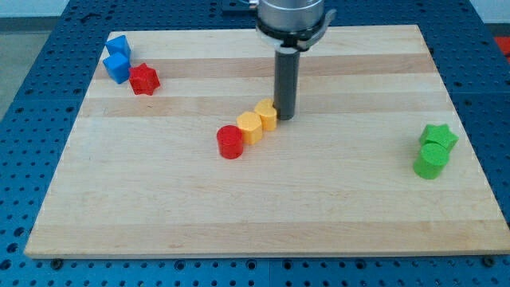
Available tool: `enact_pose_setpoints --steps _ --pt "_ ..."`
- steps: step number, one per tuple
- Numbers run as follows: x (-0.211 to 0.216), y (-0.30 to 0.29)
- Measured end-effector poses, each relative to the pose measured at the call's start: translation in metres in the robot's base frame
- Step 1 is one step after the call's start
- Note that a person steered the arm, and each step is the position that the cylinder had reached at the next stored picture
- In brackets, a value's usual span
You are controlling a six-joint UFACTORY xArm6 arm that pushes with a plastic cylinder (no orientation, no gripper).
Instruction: Move your arm to the red star
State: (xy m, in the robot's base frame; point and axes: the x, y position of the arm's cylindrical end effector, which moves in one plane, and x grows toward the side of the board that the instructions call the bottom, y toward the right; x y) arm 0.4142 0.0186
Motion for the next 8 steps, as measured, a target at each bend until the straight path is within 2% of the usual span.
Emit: enact_pose_setpoints --steps 2,4,5,7,8 --pt "0.021 -0.031" --pt "-0.017 0.007" --pt "-0.045 -0.001" --pt "-0.053 -0.119" --pt "-0.048 -0.142"
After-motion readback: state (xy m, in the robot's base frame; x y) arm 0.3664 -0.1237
